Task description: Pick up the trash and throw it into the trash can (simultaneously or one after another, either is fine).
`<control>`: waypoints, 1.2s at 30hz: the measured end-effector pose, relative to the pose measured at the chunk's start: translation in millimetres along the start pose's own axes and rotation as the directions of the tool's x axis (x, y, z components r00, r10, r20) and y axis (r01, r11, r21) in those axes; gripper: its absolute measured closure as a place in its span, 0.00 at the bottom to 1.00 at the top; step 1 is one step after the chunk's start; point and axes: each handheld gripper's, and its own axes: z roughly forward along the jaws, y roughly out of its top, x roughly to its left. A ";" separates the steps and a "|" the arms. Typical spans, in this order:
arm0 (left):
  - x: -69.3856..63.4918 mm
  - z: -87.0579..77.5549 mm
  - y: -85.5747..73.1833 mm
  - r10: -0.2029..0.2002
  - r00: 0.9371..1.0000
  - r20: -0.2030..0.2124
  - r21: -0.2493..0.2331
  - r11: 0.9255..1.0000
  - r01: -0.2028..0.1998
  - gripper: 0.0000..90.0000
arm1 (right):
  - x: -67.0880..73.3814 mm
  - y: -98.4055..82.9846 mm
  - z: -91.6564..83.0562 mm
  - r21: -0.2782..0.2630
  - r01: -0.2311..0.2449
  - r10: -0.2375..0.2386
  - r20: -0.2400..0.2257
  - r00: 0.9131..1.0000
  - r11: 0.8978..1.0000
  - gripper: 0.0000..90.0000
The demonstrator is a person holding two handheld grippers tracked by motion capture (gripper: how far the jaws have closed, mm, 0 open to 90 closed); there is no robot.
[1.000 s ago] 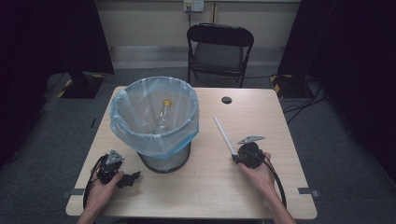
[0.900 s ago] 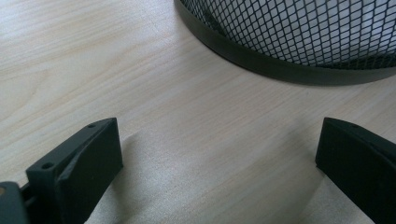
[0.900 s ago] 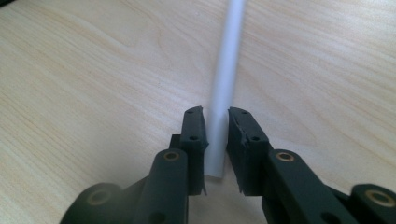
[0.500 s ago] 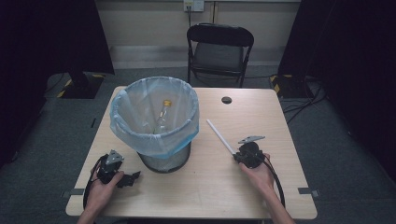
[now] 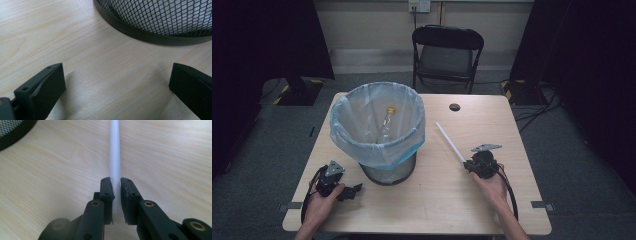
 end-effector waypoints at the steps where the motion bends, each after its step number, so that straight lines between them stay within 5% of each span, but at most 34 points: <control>1: 0.0 0.0 0.0 0.000 1.000 0.000 0.000 1.000 0.000 0.00 | 0.3 0.5 -1.0 -0.007 -0.003 0.003 -0.004 1.000 1.000 0.90; 12: -0.2 0.1 -0.1 -0.003 1.000 0.000 -0.002 1.000 0.003 0.00 | 3.3 9.8 -11.7 -0.097 -0.013 0.011 -0.022 1.000 0.995 0.90; 36: -0.3 0.1 -0.1 -0.003 1.000 -0.001 -0.002 1.000 0.003 0.00 | 9.6 50.6 -36.4 -0.280 -0.031 0.004 -0.095 0.995 0.960 0.90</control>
